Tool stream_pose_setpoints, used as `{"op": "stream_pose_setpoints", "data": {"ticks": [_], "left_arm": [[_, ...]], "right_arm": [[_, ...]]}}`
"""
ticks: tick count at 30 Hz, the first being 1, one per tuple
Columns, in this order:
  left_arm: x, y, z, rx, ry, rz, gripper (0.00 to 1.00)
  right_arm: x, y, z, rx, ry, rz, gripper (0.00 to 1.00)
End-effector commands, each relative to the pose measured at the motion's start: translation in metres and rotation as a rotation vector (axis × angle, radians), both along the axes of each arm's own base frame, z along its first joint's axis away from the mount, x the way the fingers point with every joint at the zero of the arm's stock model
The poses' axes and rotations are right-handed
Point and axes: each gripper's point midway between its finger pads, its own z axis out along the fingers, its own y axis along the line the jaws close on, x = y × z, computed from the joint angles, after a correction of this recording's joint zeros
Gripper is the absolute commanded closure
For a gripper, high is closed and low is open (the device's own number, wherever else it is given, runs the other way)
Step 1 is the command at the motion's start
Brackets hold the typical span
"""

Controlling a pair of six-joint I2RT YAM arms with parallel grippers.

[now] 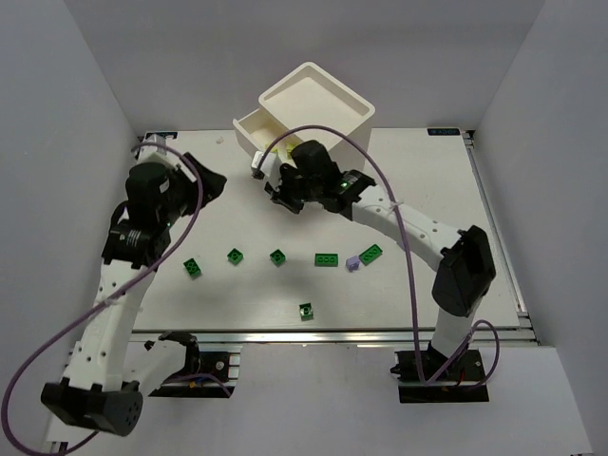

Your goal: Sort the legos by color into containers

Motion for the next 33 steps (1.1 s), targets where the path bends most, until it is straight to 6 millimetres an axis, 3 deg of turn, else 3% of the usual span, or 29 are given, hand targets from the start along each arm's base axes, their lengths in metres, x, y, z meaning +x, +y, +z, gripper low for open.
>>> {"op": "stream_pose_setpoints", "data": {"ticks": [1,8,16,26,29,33], "left_arm": [[-0.029,0.033,-0.057,0.061,0.181,0.167,0.21],[-0.064,0.039,-0.089,0.015,0.254,0.213,0.20],[-0.075,0.034,-0.104,-0.049,0.270,0.209,0.20],[-0.075,0.026,-0.110,-0.094,0.273,0.188,0.19],[-0.075,0.025,-0.110,-0.100,0.270,0.185,0.19],[-0.074,0.024,-0.109,-0.105,0.267,0.178,0.18]], "right_arm": [[0.052,-0.002,0.009,-0.039,-0.171,-0.302,1.00],[0.108,-0.010,0.006,-0.122,-0.441,-0.671,1.00],[0.144,-0.018,0.024,-0.126,-0.621,-0.811,1.00],[0.160,-0.024,0.016,-0.162,-0.606,-0.806,1.00],[0.166,-0.025,0.009,-0.154,-0.546,-0.775,1.00],[0.159,-0.013,-0.011,-0.148,-0.362,-0.632,1.00]]}}
